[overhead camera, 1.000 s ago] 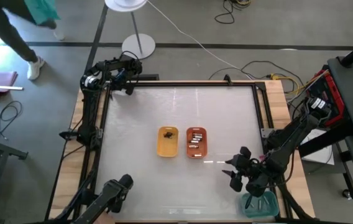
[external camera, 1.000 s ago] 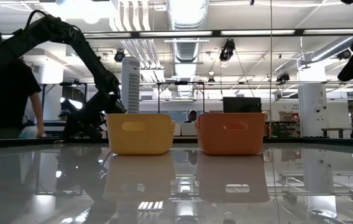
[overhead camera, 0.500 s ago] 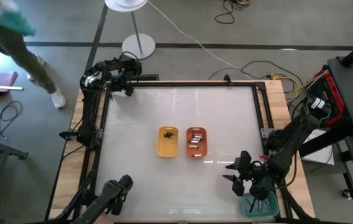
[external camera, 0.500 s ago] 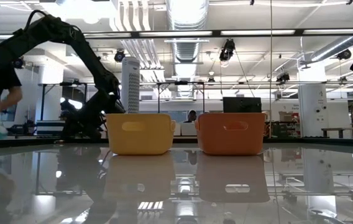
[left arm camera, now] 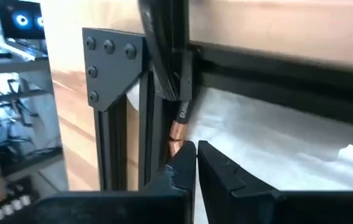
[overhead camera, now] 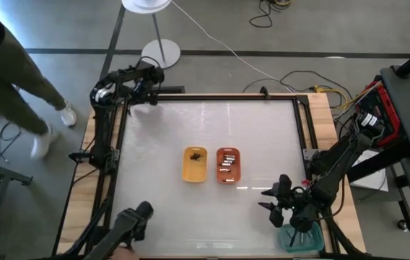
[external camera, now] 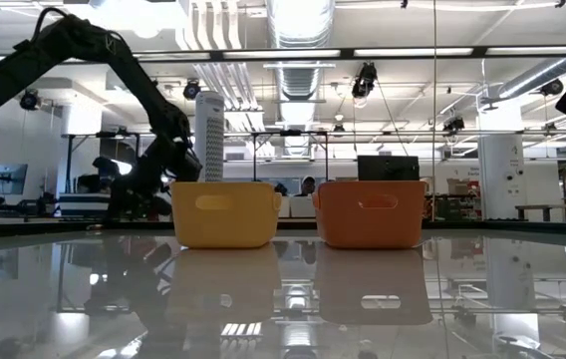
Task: Sort batteries
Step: Put the black battery into the yellow bin
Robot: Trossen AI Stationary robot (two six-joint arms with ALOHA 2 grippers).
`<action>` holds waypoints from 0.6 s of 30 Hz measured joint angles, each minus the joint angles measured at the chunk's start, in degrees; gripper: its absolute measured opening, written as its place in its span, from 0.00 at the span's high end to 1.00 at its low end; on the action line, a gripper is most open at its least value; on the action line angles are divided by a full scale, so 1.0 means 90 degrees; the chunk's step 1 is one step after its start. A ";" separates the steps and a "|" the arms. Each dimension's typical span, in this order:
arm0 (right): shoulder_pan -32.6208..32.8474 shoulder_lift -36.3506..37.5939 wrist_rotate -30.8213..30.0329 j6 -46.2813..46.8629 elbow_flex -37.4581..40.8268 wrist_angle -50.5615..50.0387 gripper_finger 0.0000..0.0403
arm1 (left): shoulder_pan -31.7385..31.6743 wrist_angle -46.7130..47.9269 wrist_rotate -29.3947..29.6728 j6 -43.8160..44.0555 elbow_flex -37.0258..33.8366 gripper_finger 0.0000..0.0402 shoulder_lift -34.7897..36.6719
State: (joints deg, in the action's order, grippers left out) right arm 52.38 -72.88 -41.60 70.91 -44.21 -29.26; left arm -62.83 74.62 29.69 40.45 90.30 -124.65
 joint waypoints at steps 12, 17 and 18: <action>0.0367 -0.0550 0.0000 0.0178 0.0000 0.0059 0.50 | 0.0022 -0.0421 0.0444 0.2783 -0.0575 1.00 0.0548; 0.0541 -0.0527 -0.0222 0.0474 0.0002 -0.0344 0.50 | -0.0024 -0.1505 0.0216 0.3238 -0.1316 1.00 0.0807; 0.0569 -0.0513 -0.0259 0.0515 0.0000 -0.0440 0.50 | -0.0029 -0.1698 0.0219 0.3248 -0.1422 1.00 0.0860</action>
State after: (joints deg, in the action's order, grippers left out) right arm 57.50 -77.50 -43.93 75.54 -44.21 -33.22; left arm -63.09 59.34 31.67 69.67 77.50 -116.92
